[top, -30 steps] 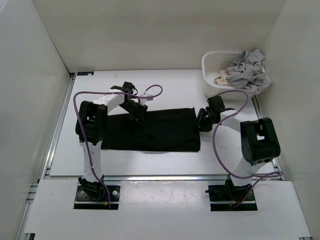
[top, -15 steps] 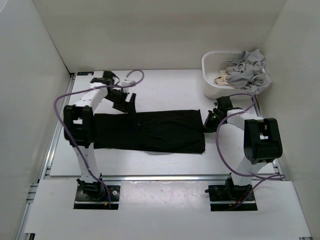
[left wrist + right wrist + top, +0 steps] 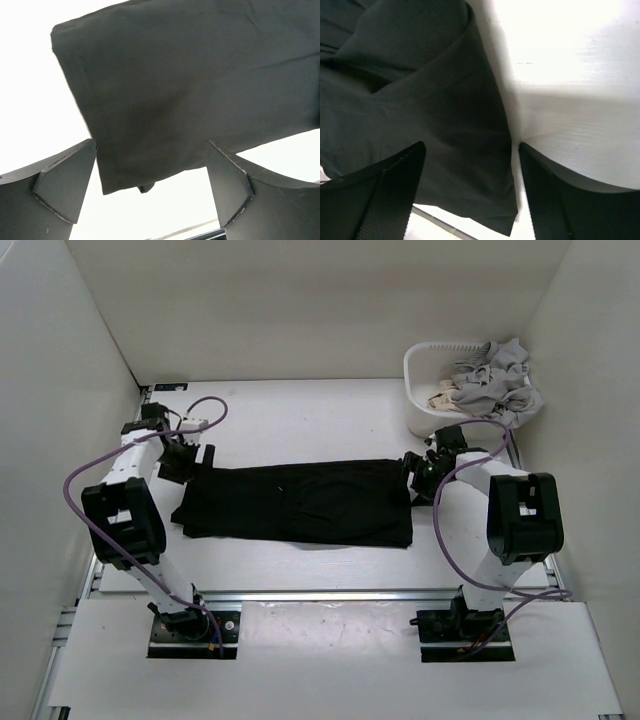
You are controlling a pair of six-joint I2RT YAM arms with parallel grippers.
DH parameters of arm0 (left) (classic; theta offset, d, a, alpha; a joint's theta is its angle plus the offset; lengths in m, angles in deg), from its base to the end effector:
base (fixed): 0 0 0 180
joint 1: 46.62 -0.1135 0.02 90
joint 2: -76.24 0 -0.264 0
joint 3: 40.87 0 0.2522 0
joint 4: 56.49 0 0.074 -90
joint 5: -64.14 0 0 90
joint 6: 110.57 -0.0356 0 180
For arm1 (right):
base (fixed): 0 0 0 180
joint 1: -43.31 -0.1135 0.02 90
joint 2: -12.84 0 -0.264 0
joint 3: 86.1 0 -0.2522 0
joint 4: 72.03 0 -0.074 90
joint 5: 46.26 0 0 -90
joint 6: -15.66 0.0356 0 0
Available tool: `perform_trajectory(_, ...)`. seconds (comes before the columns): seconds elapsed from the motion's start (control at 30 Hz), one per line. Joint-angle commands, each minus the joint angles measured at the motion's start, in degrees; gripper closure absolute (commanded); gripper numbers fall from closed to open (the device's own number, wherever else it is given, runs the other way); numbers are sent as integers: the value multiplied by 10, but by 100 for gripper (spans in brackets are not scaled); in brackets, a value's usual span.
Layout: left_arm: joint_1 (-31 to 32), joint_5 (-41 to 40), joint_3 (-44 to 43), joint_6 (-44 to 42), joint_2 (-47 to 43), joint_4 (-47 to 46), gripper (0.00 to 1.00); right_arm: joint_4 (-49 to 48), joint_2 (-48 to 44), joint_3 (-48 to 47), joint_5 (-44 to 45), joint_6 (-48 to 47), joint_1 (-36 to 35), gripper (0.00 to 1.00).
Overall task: Fold and stack the trousers
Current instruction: Fold the trousers
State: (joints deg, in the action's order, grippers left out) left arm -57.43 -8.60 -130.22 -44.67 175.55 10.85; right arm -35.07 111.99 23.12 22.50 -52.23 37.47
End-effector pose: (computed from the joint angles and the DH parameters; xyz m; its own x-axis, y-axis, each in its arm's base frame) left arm 0.3309 0.0524 0.2250 -0.9217 0.2210 -0.3189 0.2863 0.9421 -0.1744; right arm 0.3256 0.0463 0.1569 -0.9298 0.2575 -0.2628 0.1130 0.8796 0.4621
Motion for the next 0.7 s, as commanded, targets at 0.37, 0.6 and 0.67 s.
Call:
perform_trajectory(0.37, -136, 144, -76, 206, -184, -66, 0, 117, -136, -22, 543, 22, -158, 1)
perform_trajectory(0.6, -236, 270, -177, 254, -183, -99, 0, 181, -176, -58, 748, 52, -201, 1)
perform_trajectory(0.67, -244, 339, -177, 218, -190, -117, 0, 203, -176, -70, 769, 52, -201, 1)
